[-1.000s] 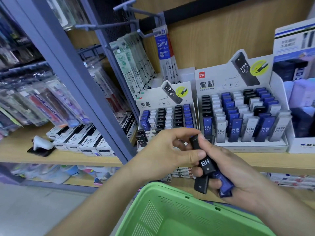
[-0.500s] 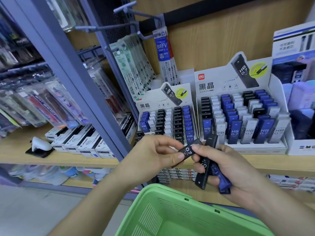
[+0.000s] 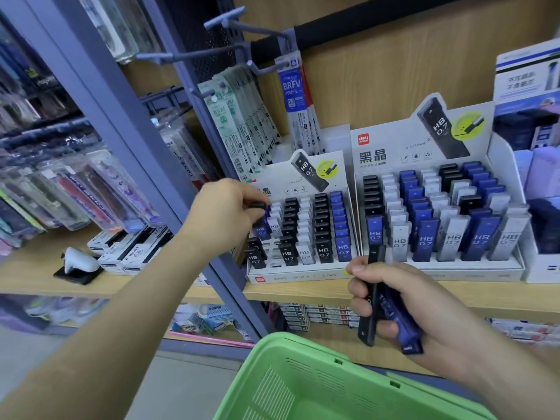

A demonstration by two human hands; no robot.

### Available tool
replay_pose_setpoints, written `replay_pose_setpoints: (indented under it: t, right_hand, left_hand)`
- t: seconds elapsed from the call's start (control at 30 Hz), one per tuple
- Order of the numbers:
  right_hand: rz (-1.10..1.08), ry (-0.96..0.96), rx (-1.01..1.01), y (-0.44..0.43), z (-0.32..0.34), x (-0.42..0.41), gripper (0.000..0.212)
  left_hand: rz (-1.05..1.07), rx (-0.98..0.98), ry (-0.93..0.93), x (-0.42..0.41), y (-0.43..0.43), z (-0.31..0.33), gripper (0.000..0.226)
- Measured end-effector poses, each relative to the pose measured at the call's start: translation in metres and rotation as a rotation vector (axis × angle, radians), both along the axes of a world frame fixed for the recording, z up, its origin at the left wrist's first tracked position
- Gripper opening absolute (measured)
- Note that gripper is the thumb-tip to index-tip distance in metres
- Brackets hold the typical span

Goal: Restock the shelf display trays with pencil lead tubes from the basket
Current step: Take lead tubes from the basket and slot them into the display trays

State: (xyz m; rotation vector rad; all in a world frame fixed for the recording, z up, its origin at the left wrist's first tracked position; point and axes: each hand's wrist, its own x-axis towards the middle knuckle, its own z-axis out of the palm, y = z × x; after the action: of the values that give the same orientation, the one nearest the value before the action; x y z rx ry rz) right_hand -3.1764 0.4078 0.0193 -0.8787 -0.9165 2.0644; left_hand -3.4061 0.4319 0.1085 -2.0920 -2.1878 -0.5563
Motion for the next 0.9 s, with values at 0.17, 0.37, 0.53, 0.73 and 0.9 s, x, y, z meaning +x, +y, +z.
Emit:
replay_pose_setpoints:
  t: [0.17, 0.37, 0.53, 0.73, 0.9]
  right_hand:
    - [0.022, 0.019, -0.028, -0.001, -0.001, 0.002, 0.032]
    - [0.030, 0.022, -0.049, 0.000, -0.003, 0.001, 0.031]
    - [0.020, 0.036, -0.083, 0.000, -0.004, -0.001, 0.034]
    - [-0.026, 0.051, -0.139, -0.001, -0.003, -0.003, 0.032]
    - [-0.097, 0.068, -0.140, -0.005, -0.001, -0.004, 0.031]
  left_hand:
    - [0.015, -0.180, 0.336, -0.006, 0.014, -0.018, 0.026]
    - [0.035, -0.263, 0.351, -0.007, 0.022, -0.022, 0.027]
    - [0.051, -0.376, 0.413, -0.008, 0.030, -0.022, 0.035]
    - [0.100, -0.288, 0.567, -0.011, 0.039, -0.032, 0.024]
    - [0.031, -0.126, 0.578, 0.010, 0.014, -0.028, 0.019]
